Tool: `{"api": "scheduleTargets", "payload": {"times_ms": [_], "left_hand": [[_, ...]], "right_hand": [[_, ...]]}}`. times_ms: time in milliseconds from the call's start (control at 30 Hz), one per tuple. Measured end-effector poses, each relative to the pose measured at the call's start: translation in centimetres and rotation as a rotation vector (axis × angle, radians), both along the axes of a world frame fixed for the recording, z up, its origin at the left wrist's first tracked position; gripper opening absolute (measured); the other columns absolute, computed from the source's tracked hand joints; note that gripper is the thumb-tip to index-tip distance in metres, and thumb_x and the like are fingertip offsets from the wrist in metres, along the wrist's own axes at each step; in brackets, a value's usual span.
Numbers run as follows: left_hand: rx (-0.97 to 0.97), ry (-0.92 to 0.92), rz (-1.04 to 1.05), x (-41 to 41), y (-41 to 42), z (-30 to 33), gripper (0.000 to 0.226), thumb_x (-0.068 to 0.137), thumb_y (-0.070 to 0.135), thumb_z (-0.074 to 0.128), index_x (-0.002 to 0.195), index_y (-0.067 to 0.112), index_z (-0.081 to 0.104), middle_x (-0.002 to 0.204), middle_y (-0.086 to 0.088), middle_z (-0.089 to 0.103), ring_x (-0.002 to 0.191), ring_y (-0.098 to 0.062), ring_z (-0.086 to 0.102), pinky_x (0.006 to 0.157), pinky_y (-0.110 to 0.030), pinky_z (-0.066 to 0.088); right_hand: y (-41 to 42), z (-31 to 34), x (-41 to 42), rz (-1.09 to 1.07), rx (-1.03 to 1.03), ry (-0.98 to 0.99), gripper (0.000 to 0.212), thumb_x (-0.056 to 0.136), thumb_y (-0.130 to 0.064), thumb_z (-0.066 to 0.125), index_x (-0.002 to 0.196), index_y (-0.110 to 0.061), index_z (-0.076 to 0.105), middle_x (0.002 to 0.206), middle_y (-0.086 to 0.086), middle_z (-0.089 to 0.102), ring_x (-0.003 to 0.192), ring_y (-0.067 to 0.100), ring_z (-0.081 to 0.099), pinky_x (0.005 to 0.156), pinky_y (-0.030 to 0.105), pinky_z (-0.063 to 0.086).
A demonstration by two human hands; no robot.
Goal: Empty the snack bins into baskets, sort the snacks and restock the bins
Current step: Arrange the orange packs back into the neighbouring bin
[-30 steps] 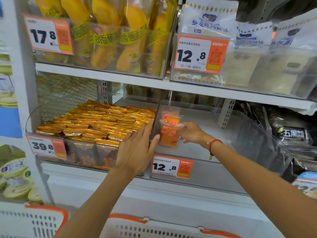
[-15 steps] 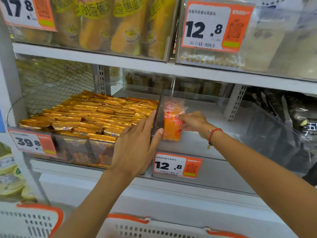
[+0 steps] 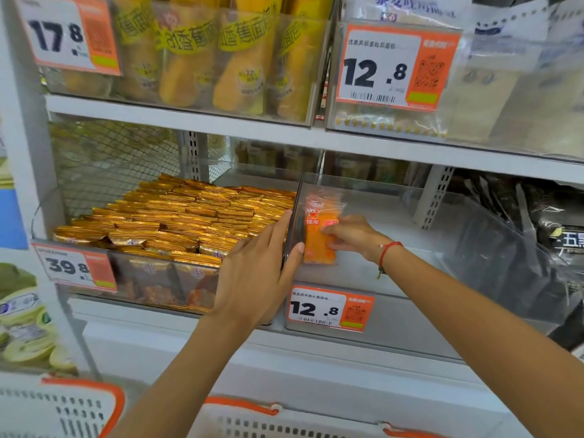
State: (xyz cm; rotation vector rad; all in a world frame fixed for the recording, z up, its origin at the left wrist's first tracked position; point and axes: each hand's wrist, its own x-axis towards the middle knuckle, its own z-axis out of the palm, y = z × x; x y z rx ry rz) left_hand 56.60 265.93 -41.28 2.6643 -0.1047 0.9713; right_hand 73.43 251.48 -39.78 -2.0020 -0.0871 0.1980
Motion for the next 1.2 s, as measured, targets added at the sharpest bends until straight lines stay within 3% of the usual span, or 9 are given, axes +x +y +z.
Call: {"api": "scheduleTargets", "payload": {"times_ms": [200, 367, 567, 733, 900, 1000, 1067, 1133, 1200], "left_hand": [[-0.026, 0.016, -0.017, 0.1, 0.2, 0.0, 0.057, 0.101, 0.05, 0.028, 0.152, 0.024, 0.025, 0.132, 0.005, 0.059, 0.107, -0.017, 0.062, 0.091, -0.032, 0.046], [-0.092, 0.081, -0.073, -0.4, 0.3, 0.9, 0.063, 0.098, 0.052, 0.038, 0.152, 0.026, 0.022, 0.142, 0.006, 0.052, 0.116, -0.015, 0.058, 0.091, -0.028, 0.043], [-0.193, -0.116, -0.098, -5.7, 0.9, 3.1, 0.028, 0.096, 0.036, 0.055, 0.124, 0.032, 0.057, 0.116, 0.016, 0.063, 0.1, -0.005, 0.061, 0.073, -0.026, 0.045], [-0.106, 0.316, -0.089, -11.8, 1.3, -1.3, 0.023, 0.098, 0.037, 0.051, 0.12, 0.039, 0.056, 0.11, 0.024, 0.061, 0.1, -0.002, 0.061, 0.078, -0.028, 0.046], [-0.056, 0.838, 0.005, -15.3, 2.0, -13.7, 0.048, 0.1, 0.038, 0.043, 0.147, 0.032, 0.034, 0.151, 0.01, 0.036, 0.137, -0.016, 0.037, 0.109, -0.029, 0.03], [0.023, 0.843, 0.012, -18.1, 1.7, -20.9, 0.058, 0.091, 0.037, 0.033, 0.148, 0.041, 0.024, 0.148, 0.007, 0.04, 0.132, -0.021, 0.045, 0.107, -0.037, 0.037], [-0.031, 0.746, -0.017, -19.7, 1.5, -23.9, 0.069, 0.081, 0.033, 0.047, 0.148, 0.038, 0.03, 0.147, 0.002, 0.041, 0.131, -0.026, 0.046, 0.104, -0.044, 0.043], [-0.096, 0.655, -0.018, -20.9, 1.1, -24.8, 0.07, 0.082, 0.031, 0.054, 0.149, 0.034, 0.035, 0.155, 0.007, 0.031, 0.14, -0.02, 0.033, 0.11, -0.046, 0.036], [-0.183, 0.572, 0.018, -21.1, 0.5, -24.3, 0.071, 0.08, 0.027, 0.061, 0.147, 0.031, 0.038, 0.154, 0.01, 0.03, 0.14, -0.017, 0.031, 0.112, -0.043, 0.033]], "right_hand": [[-1.6, 1.3, -1.1, 0.053, -0.103, 0.03, 0.035, 0.091, -0.021, 0.066, 0.121, -0.008, 0.052, 0.122, 0.009, 0.061, 0.111, 0.025, 0.059, 0.095, 0.036, 0.05], [-2.8, 3.2, -5.3, 0.051, -0.236, -0.158, 0.067, 0.087, -0.023, 0.071, 0.143, -0.012, 0.035, 0.138, 0.009, 0.047, 0.119, 0.024, 0.051, 0.085, 0.027, 0.046], [-6.6, 3.8, -16.8, 0.445, -0.417, -0.782, 0.018, 0.088, -0.022, 0.067, 0.101, -0.035, 0.064, 0.093, -0.011, 0.064, 0.082, 0.007, 0.059, 0.072, 0.028, 0.052], [-6.8, -2.9, -23.2, 0.809, -0.946, -0.355, 0.025, 0.095, -0.036, 0.054, 0.12, -0.035, 0.057, 0.103, -0.016, 0.06, 0.089, 0.006, 0.051, 0.078, 0.026, 0.041], [-5.9, -15.2, -26.7, 0.787, -0.783, -0.089, 0.039, 0.092, -0.03, 0.055, 0.129, -0.019, 0.054, 0.12, 0.003, 0.062, 0.109, 0.025, 0.058, 0.087, 0.03, 0.046], [-4.2, -22.6, -29.5, 0.676, -0.622, 0.133, 0.078, 0.084, -0.059, 0.057, 0.142, -0.01, 0.035, 0.126, 0.013, 0.058, 0.111, 0.029, 0.058, 0.089, 0.034, 0.048], [-3.0, -26.4, -31.2, 0.604, -0.57, 0.251, 0.133, 0.058, -0.094, 0.043, 0.145, 0.005, 0.026, 0.144, 0.024, 0.04, 0.133, 0.037, 0.039, 0.106, 0.039, 0.037], [-2.5, -28.1, -31.9, 0.505, -0.648, 0.191, 0.146, 0.046, -0.099, 0.031, 0.153, -0.003, 0.007, 0.161, 0.012, 0.005, 0.148, 0.033, 0.008, 0.117, 0.045, 0.018], [-2.6, -28.5, -31.7, 0.424, -0.627, 0.147, 0.149, 0.04, -0.103, 0.034, 0.154, -0.015, -0.003, 0.162, 0.006, 0.002, 0.147, 0.034, 0.012, 0.116, 0.051, 0.022]]}}
